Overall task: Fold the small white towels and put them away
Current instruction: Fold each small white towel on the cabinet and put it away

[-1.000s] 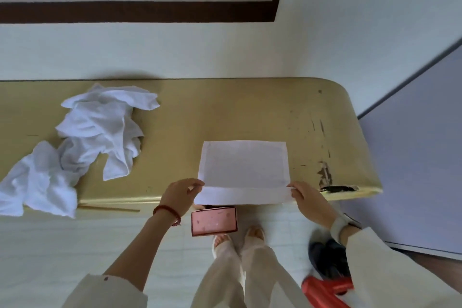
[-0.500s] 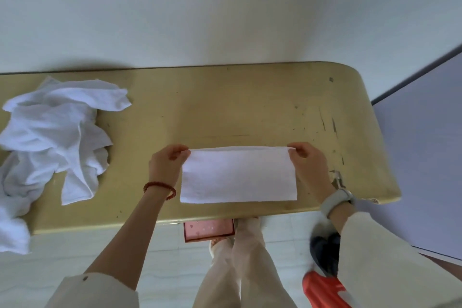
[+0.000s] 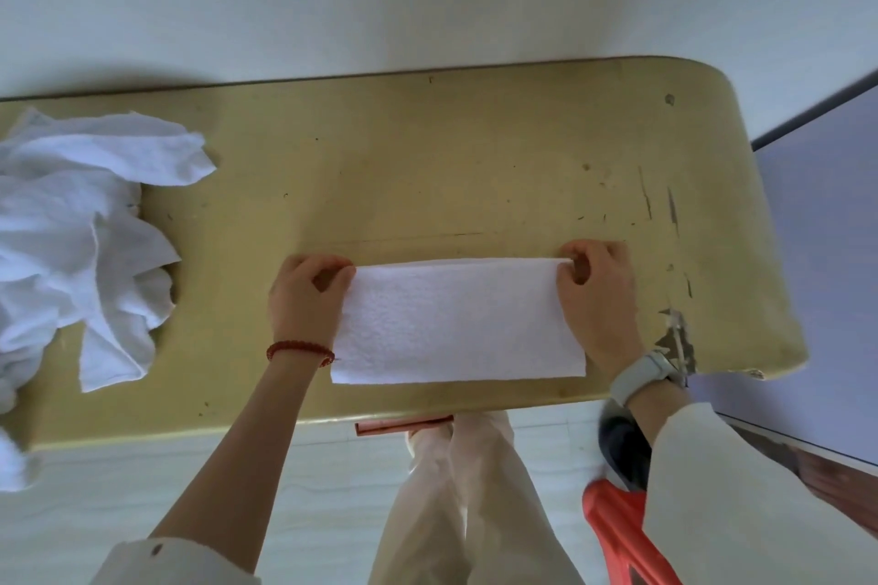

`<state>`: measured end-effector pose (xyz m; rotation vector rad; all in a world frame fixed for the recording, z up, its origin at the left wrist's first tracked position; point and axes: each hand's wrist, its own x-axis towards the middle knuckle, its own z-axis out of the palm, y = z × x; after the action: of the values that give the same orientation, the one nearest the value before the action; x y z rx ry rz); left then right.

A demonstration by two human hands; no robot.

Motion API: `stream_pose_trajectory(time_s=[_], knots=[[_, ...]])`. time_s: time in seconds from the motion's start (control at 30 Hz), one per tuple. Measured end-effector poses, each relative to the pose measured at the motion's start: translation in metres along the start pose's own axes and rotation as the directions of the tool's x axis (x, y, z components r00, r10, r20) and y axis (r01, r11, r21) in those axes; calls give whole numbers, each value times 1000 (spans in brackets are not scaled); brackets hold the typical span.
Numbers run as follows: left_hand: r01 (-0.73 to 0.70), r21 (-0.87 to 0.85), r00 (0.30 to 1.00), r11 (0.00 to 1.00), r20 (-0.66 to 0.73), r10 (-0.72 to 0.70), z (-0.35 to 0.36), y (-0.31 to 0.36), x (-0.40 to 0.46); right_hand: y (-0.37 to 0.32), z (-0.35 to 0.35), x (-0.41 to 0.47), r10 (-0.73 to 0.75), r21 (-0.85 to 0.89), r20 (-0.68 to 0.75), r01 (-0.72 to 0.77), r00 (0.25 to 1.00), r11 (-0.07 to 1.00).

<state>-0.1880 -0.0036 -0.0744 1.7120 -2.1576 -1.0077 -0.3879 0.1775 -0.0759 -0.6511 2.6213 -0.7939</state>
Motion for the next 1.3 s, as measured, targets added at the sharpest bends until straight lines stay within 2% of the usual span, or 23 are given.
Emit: stream_pose_trajectory(time_s=[0.03,0.1,0.17,0.3,0.57,0.77,1.03,1.2,1.23,1.3], knots=[[-47,36,999,998,-20,47,1,1,-1,-2,0,-2,-68,-63,-35,66,997,996],[-225,131,973,965,-30,231,5,2,-3,-6,4,-4,-265,-209,-67,246,962,946],[-394,178,917,902,16,398,11,5,-4,-13,11,-7,-412,-292,-21,388,911,874],[-532,233,846,814,100,524,27,12,-5,-34,30,-10,-455,-296,77,457,887,839],[-538,211,842,816,97,530,35,16,-4,-39,46,-4,-445,-295,143,467,884,833],[-542,273,836,795,79,543,34,23,-4,-42,45,1,-453,-278,135,472,881,836],[-496,324,861,805,65,505,41,29,1,-39,55,8,-499,-311,50,488,865,816],[-357,393,934,847,167,316,42,42,5,-40,54,7,-500,-280,22,485,866,828],[-354,392,935,849,156,318,42,43,4,-39,52,5,-506,-272,-5,486,863,831],[-412,377,907,829,79,415,40,42,0,-34,44,-4,-499,-253,-61,470,865,846]])
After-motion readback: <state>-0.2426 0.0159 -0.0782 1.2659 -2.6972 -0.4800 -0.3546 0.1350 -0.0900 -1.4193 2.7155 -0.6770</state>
